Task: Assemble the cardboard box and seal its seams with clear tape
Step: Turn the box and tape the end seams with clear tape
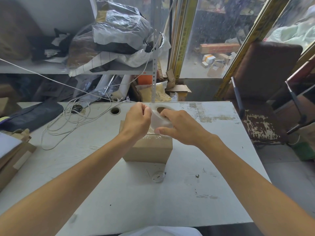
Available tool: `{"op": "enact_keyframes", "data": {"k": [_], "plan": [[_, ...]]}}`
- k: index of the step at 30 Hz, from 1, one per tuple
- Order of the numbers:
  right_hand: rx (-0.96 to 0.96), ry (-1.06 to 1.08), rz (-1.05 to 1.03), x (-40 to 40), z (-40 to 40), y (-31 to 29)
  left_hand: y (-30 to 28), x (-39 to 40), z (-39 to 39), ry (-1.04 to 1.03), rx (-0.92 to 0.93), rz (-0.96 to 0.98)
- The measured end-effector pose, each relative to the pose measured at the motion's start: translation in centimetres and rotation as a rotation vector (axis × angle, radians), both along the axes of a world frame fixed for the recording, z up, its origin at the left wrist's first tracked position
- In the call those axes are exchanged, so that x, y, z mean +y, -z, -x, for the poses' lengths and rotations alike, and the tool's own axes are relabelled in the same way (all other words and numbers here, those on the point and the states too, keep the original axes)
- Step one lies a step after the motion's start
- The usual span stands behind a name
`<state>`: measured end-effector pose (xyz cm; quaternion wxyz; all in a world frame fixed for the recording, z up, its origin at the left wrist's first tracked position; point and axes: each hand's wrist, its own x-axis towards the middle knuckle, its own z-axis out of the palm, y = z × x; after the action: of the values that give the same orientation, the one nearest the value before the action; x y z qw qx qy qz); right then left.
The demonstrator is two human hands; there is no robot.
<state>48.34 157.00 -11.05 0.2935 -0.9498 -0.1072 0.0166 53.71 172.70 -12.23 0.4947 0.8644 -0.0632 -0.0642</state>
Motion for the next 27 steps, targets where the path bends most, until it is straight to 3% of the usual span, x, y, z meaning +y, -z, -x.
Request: {"op": "enact_keyframes", "data": {"k": [17,22,27], "plan": [[0.028,0.09,-0.109,-0.6,-0.6,0.1,-0.4,-0.2,1.0,0.096,-0.155,0.043],[0.023,0.095,-0.086,-0.9,-0.6,0.0,-0.2,0.6,0.2,0.034,0.003,0.273],[0.023,0.076,-0.082,-1.1,-0.4,-0.3,-0.4,0.8,0.2,0.07,-0.056,0.26]]}}
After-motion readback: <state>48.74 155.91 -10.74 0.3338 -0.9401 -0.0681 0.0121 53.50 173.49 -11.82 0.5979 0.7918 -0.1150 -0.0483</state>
